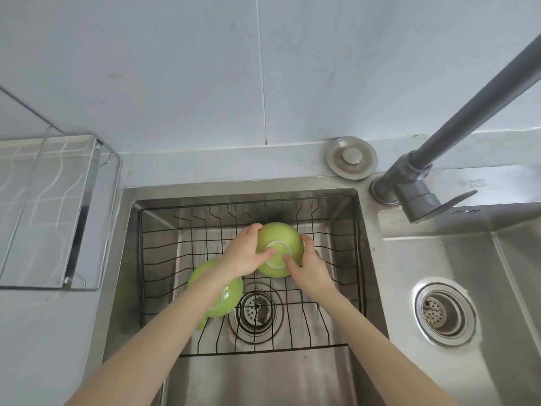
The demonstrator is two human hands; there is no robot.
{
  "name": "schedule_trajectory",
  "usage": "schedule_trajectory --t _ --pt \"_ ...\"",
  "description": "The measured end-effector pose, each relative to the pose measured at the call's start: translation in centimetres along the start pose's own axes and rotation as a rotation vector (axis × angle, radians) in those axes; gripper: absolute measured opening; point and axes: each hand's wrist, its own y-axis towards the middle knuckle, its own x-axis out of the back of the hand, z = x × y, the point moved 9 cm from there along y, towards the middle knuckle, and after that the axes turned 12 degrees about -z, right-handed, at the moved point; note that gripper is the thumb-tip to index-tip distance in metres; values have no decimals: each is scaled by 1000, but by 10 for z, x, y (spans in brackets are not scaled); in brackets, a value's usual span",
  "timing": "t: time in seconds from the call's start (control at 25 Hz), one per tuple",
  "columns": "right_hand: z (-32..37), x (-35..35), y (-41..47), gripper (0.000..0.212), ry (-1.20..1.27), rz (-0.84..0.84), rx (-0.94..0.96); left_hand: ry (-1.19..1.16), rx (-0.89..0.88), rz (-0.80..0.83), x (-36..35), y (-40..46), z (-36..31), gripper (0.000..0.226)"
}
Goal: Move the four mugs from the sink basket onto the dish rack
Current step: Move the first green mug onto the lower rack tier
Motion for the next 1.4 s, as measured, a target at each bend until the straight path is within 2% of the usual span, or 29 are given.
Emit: schedule_trajectory --t 0.32,0.76,0.96,1.04,1.2,1.28,1.4 --pt "5 13 -9 59 45 -57 29 -26 3 -54 5 -4 5 64" --pt "49 52 -79 55 71 -45 232 -458 99 -188 55 -87 3 64" --pt "79 63 -119 49 56 -103 347 -643 138 -270 79 -138 7 57" --pt "93 62 -140 55 21 -122 430 -743 158 -301 86 -155 12 51" --pt "113 37 -190 79 -93 -80 606 -979 219 -308 97 -188 29 43" --pt "120 21 -209 88 -141 -68 648 -1025 227 -305 102 -204 38 43" --pt "131 5 -230 89 -139 -74 676 -1039 229 -319 112 -225 57 45"
